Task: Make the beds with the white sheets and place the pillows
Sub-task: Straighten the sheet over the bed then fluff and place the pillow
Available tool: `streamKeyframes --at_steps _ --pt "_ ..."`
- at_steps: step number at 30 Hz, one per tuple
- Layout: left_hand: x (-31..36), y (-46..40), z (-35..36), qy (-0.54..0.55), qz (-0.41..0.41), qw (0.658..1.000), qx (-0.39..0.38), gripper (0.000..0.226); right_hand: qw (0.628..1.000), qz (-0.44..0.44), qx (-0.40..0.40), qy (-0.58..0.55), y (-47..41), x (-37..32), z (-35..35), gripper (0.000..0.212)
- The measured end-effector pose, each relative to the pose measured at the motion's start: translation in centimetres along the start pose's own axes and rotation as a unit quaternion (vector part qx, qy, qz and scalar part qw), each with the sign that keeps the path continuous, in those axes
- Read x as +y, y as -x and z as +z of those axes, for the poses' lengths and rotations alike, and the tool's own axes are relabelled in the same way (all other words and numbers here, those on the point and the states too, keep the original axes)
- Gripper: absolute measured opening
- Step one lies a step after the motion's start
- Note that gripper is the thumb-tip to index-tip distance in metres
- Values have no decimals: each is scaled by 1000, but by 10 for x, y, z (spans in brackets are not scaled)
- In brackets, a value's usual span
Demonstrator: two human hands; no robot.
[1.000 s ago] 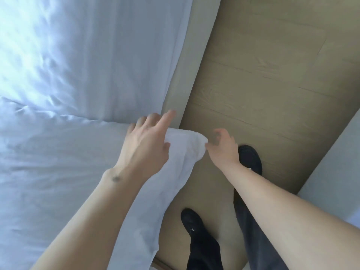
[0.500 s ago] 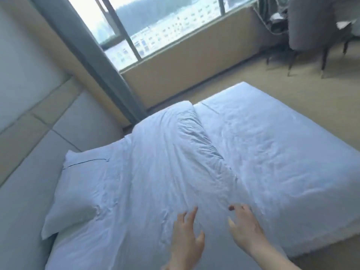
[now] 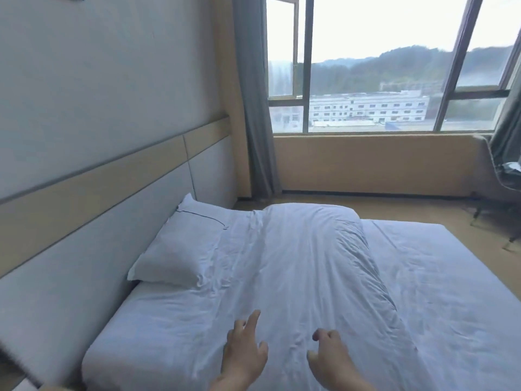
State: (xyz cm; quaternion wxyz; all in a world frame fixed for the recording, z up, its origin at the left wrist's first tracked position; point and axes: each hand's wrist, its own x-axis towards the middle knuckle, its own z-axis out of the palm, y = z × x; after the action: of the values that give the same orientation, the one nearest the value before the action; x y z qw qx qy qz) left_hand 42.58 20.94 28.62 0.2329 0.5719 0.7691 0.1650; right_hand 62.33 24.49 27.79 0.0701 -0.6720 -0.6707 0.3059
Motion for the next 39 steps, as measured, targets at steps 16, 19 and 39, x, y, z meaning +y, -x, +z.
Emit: streamKeyframes --at_steps 16,19,39 --pt "-78 -182 27 -43 -152 985 65 63 996 13 18 89 -204 -25 48 64" --pt "-84 -220 34 -52 -175 981 59 61 996 6 6 87 -253 -24 66 65" --pt "-203 -596 334 -163 35 985 -38 68 952 -135 46 271 -678 24 283 66"
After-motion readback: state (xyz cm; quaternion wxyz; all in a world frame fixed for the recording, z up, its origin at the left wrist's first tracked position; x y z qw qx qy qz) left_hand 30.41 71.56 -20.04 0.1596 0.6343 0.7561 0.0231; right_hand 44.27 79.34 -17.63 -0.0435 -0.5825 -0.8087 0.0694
